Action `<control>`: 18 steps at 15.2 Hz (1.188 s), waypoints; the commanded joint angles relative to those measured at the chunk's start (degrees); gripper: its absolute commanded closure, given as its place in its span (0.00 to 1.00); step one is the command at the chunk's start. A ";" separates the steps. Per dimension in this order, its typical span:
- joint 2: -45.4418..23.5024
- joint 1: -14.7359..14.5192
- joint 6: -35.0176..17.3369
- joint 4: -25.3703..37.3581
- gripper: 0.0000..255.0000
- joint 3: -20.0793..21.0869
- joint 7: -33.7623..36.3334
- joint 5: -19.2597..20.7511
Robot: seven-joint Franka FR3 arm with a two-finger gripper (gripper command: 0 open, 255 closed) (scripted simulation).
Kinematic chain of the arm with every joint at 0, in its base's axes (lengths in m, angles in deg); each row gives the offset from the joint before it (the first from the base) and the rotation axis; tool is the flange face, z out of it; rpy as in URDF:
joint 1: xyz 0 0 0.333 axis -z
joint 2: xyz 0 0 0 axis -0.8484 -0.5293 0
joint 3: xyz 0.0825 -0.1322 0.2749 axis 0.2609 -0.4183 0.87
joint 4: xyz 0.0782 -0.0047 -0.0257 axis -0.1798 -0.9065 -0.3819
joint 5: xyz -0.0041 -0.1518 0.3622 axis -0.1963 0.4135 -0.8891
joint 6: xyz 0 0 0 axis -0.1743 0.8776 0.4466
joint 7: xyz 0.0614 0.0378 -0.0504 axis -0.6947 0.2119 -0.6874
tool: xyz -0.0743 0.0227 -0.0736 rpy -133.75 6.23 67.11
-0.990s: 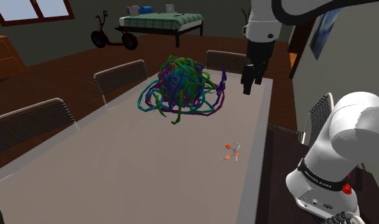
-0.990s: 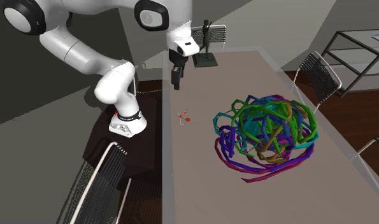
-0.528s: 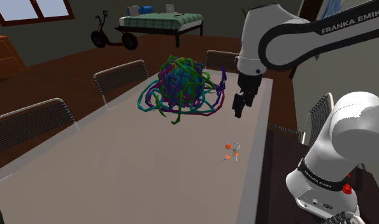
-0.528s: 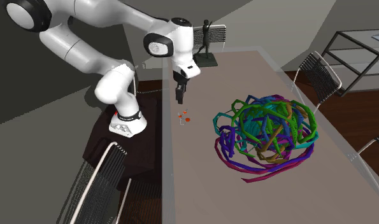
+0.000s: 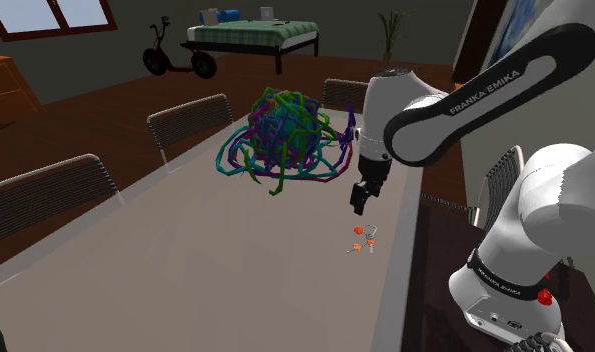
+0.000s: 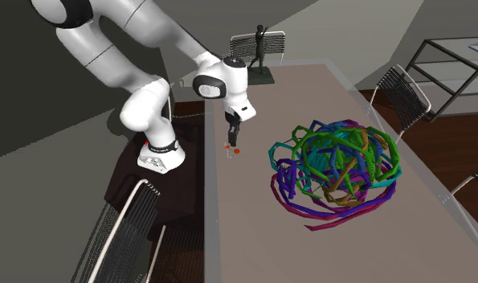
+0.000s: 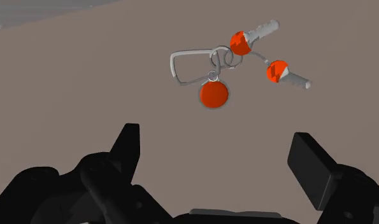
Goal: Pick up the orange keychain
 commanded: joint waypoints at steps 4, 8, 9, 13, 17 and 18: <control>-13.09 -0.25 -14.87 -0.77 0.00 1.04 0.55 -0.50; -17.89 0.06 -19.89 -0.99 0.00 1.30 0.81 -0.13; -19.15 0.17 -21.15 -1.00 0.00 1.38 0.92 0.03; -22.46 0.50 -24.38 -0.93 0.00 1.55 1.29 0.59; -22.60 0.53 -24.50 -0.91 1.00 1.54 1.28 0.63; -22.54 0.51 -24.42 -0.88 1.00 1.56 1.30 0.62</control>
